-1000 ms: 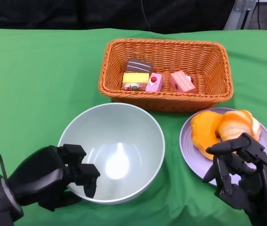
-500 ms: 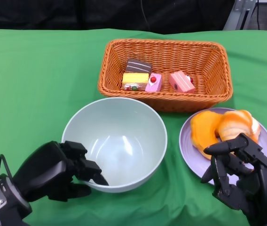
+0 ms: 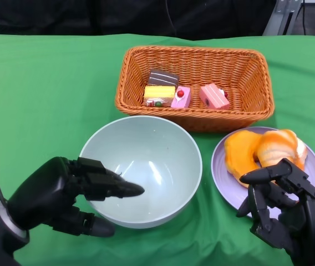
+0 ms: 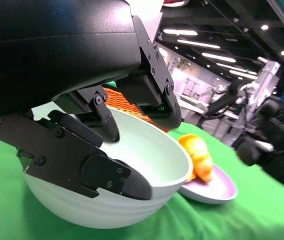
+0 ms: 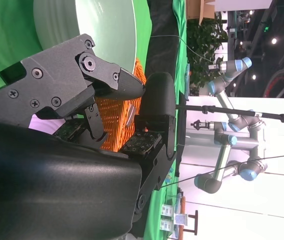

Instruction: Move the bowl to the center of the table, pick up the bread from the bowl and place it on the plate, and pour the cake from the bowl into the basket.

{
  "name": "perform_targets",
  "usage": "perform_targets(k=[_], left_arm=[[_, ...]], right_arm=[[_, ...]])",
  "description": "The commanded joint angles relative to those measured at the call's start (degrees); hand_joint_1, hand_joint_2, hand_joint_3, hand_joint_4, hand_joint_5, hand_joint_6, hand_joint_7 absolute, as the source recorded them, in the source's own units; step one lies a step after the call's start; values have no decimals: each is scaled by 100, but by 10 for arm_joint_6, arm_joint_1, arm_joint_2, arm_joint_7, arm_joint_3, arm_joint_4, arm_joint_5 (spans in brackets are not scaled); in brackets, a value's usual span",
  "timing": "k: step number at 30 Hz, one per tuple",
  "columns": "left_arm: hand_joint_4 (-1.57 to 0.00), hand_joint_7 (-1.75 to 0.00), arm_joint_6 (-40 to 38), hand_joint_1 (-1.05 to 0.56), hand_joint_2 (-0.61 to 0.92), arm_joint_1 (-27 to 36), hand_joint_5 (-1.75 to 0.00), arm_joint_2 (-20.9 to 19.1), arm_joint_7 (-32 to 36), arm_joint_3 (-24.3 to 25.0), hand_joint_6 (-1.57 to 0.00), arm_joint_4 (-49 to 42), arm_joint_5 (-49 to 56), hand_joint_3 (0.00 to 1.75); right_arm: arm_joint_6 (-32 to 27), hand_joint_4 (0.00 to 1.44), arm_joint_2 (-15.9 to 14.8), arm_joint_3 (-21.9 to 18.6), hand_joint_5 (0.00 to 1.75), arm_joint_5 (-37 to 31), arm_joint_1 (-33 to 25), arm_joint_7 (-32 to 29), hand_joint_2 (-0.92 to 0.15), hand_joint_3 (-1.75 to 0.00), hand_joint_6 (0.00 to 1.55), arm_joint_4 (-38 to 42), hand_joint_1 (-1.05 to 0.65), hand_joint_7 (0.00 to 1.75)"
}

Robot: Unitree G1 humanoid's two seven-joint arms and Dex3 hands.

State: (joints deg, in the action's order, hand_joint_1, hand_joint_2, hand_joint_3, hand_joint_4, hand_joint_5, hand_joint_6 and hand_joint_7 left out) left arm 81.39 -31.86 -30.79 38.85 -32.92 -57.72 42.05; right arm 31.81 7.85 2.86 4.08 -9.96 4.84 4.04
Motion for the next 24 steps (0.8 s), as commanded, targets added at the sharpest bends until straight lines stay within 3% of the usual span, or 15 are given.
perform_targets(k=[1, 6, 8, 9, 12, 13, 15, 16, 17, 19, 20, 24], left_arm=[[-68, 0, 25, -80, 92, 2, -6, -17, -87, 14, -59, -12, -75, 17], [-65, 0, 27, -88, 92, 19, -4, -2, -224, 2, -57, -13, -258, 17], [-70, -2, -11, -71, 92, 46, -6, 17, -296, -14, -60, 30, -397, 12], [-76, -4, -39, -51, 92, 61, -8, 29, -337, -19, -67, 61, -471, 9], [-90, -10, -124, -22, 92, 91, -17, 70, -445, -2, -82, 140, -626, 11], [-91, -11, -148, -18, 92, 95, -28, 87, -462, 11, -86, 155, -648, 14], [-79, -18, -199, -18, 92, 106, -82, 114, -493, 36, -99, 187, -682, 15], [-75, -25, -225, -18, 92, 112, -98, 128, -508, 50, -101, 202, -694, 16], [-72, -47, -249, -16, 92, 119, -113, 140, -524, 65, -96, 216, -702, 19], [-71, -89, -313, -9, 91, 135, -132, 170, -556, 94, -83, 248, -724, 33], [-70, -102, -350, -7, 91, 144, -138, 181, -574, 107, -80, 265, -738, 39], [-71, -121, -428, -7, 92, 155, -156, 217, -635, 156, -77, 284, -740, 45]], right_arm=[[9, 84, -6, -6, 149, 4, -1, -2, -66, -89, 74, 5, -10, 116], [2, 84, -7, -7, 150, 9, -2, 0, -66, -90, 74, 3, -10, 117], [1, 83, -9, -8, 149, 16, -1, 5, -66, -90, 73, 3, -10, 117], [4, 84, -9, -9, 149, 17, 0, 7, -66, -89, 73, 5, -10, 117], [4, 84, -10, -10, 150, 17, 2, 7, -66, -89, 73, 5, -10, 118], [2, 84, -11, -11, 151, 19, 3, 9, -66, -89, 73, 4, -10, 118], [2, 84, -13, -11, 151, 23, 4, 14, -66, -88, 73, 3, -10, 117], [1, 84, -14, -11, 151, 26, 4, 17, -66, -88, 73, 1, -11, 117], [0, 84, -15, -11, 151, 28, 4, 20, -67, -87, 73, -1, -11, 117], [-6, 84, -17, -10, 151, 31, 4, 23, -67, -86, 73, -9, -11, 117], [-12, 84, -18, -9, 151, 34, 5, 25, -67, -86, 73, -16, -11, 117], [-42, 82, -26, -2, 155, 47, 9, 36, -64, -88, 74, -45, -11, 118]])
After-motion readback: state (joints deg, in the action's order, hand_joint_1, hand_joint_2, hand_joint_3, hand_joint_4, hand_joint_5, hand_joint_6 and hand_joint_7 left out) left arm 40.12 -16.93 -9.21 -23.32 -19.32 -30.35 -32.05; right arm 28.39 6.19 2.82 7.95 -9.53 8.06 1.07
